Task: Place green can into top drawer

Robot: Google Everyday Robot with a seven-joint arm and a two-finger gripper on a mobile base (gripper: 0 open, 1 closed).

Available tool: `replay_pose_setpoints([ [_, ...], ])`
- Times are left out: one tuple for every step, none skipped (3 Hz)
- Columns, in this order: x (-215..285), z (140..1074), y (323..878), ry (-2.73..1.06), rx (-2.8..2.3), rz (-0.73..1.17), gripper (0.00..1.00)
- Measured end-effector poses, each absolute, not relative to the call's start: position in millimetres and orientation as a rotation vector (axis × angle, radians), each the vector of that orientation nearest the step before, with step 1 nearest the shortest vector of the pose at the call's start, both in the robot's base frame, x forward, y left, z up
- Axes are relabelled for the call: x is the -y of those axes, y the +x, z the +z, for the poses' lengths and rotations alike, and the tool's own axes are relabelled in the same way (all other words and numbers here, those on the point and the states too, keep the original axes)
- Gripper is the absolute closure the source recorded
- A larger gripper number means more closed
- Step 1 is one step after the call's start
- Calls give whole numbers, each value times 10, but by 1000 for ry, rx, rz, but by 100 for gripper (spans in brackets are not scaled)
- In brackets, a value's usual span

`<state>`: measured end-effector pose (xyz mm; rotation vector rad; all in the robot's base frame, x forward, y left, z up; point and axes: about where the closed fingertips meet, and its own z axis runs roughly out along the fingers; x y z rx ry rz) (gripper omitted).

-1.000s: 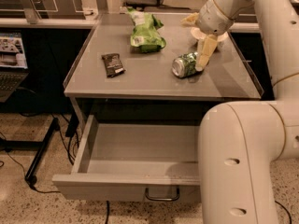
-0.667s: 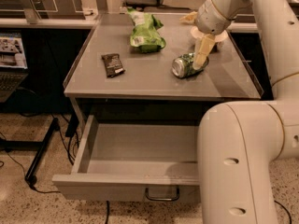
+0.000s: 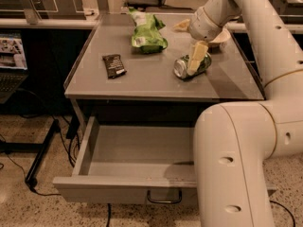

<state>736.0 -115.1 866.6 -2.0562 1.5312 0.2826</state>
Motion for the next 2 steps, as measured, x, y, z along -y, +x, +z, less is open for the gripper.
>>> replay_pose_setpoints([
  [1125,8546,7377,-2055,-1541,311,0],
  [1124,8545,7378,-2055,-1541,311,19],
])
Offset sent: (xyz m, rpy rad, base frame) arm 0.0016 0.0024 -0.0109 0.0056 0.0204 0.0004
